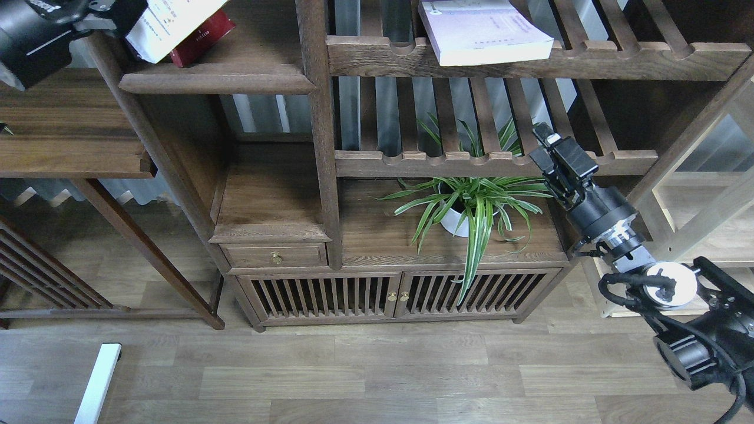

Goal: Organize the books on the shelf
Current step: 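Raise the white book with the left gripper onto the upper shelf beside the red book, then push the white book upright into the upper shelf with the left gripper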

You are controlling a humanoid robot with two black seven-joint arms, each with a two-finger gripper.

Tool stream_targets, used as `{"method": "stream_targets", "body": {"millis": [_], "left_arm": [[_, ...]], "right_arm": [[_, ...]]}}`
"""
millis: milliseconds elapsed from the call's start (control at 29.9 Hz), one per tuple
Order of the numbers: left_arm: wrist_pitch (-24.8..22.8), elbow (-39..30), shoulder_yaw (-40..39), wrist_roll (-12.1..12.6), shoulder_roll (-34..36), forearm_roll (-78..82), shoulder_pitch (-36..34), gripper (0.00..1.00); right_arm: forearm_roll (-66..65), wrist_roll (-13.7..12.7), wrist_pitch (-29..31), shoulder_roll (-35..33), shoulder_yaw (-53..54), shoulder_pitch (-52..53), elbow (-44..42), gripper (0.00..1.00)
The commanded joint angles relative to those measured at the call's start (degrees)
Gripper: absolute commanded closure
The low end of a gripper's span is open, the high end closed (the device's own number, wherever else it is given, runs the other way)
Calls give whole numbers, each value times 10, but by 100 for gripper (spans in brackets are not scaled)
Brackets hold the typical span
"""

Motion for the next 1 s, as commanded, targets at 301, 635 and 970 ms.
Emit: {"method": "stream_targets", "body": {"millis": [301, 635, 970], "left_arm": [[111, 46, 16, 0, -82, 95, -66, 100], [218, 74, 31, 0, -144, 154, -90, 100], [280, 127, 86, 0, -158, 153, -131, 98]], "right_arm": [[3, 3, 0, 4, 0, -7, 0, 16], [4, 3, 0, -1, 13, -19, 0, 16], [4, 2, 0, -4, 46, -19, 1, 16]]}}
